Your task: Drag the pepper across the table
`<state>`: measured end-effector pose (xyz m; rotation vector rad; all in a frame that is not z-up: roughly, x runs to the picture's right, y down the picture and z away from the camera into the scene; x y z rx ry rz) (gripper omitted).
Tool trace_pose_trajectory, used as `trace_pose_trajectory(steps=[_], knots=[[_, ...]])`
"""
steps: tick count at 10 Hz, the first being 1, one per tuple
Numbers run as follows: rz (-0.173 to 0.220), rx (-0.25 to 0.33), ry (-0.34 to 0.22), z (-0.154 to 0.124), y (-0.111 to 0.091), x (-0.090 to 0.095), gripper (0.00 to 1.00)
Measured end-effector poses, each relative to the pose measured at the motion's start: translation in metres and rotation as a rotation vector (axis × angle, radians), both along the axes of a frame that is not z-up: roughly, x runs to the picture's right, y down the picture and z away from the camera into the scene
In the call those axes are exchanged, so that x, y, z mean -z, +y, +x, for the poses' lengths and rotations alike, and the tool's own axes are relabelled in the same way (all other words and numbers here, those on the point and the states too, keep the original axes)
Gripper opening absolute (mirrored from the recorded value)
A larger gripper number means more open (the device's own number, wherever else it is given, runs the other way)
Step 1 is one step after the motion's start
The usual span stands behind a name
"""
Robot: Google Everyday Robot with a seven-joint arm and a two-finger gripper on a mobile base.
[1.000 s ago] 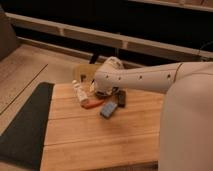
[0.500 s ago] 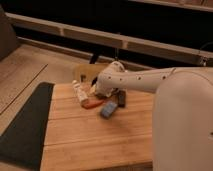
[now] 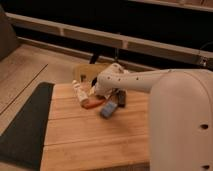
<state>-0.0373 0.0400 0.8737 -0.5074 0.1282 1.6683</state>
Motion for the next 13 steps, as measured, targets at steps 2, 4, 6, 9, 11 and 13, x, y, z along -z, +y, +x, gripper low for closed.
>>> trace_pose_trajectory(steps=[2,4,6,9,11,13], knots=[[-0.001,-0.011,0.003,-0.001,-0.001,0.001,0.65],[0.012,-0.059,0.025,0.002,-0.009,0.001,0.65],[0.029,-0.172,0.058,0.001,-0.021,0.006,0.65],[0.015,-0.27,0.08,-0.003,-0.015,0.008,0.65],[-0.003,-0.301,0.09,-0.007,-0.004,0.005,0.65],[-0.011,-0.306,0.092,-0.008,-0.001,0.004,0.65]])
